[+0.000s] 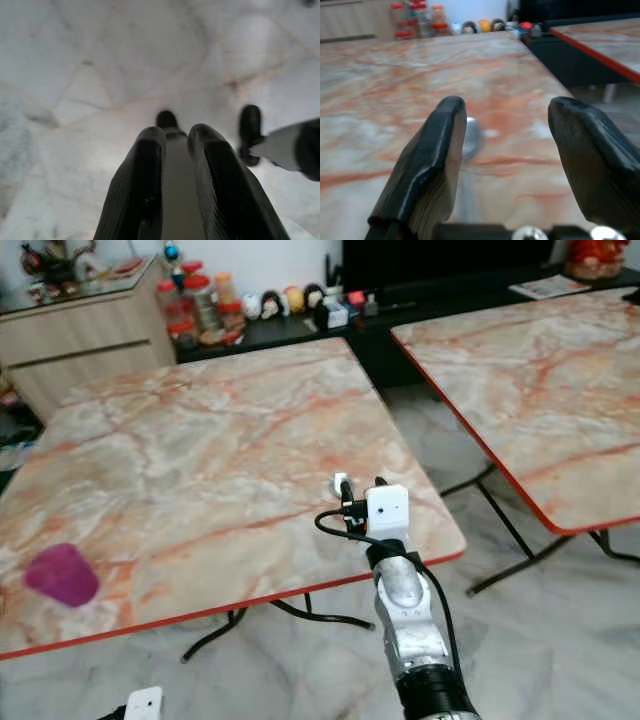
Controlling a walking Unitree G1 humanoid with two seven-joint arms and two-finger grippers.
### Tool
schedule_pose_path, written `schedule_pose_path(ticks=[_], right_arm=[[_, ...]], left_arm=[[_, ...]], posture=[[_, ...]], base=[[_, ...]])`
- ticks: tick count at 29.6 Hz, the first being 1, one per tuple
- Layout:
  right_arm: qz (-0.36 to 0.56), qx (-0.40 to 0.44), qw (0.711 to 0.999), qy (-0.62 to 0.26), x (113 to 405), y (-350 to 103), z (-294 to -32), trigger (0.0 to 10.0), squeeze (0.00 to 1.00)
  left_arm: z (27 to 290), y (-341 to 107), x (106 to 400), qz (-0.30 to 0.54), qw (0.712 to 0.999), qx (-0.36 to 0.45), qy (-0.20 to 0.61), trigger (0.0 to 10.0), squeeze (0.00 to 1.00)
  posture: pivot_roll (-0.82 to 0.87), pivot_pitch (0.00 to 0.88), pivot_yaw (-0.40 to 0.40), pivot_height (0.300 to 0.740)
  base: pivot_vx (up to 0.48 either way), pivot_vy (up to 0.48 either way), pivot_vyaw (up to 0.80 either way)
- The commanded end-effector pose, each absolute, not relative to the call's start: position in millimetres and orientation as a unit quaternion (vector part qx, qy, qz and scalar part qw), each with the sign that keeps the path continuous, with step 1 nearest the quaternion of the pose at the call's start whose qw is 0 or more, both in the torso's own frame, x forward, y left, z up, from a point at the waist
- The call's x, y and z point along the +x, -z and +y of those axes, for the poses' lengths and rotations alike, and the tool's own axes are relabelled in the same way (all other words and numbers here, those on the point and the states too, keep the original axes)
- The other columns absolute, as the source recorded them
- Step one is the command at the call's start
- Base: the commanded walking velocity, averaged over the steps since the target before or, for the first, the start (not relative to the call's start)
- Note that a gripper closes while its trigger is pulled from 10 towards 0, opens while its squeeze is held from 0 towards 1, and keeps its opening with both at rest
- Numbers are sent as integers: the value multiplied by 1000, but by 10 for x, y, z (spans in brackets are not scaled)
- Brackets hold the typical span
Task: Setting the table
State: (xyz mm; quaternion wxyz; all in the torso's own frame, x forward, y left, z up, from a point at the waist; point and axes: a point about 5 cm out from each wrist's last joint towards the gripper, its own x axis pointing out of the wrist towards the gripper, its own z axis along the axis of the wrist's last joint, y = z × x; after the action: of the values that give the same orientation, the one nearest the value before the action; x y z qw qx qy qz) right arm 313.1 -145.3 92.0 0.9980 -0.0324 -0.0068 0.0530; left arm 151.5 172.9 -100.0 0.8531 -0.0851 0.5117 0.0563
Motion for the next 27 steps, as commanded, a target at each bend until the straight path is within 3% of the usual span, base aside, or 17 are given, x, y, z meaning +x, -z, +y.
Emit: schedule_pose_path(ticks=[1,12,27], right_arm=[[-20,-26,997,-72,3139,-991,-1310,10000,0],[37,-31,998,-48,2993,-745,-1425,10000,0],[75,-40,996,5,3219,-826,-1774,10000,0]], left_arm=[[1860,999,1483,514,852,-73,-71,10000,0],[1837,1008,1468,518,850,-74,-67,10000,0],[1794,1008,1480,520,850,-72,-54,10000,0]], posture=[[-312,0,87,740],[-315,0,82,740],[-319,0,87,740]], base=[[270,0,0],[25,0,0],[0,0,0]])
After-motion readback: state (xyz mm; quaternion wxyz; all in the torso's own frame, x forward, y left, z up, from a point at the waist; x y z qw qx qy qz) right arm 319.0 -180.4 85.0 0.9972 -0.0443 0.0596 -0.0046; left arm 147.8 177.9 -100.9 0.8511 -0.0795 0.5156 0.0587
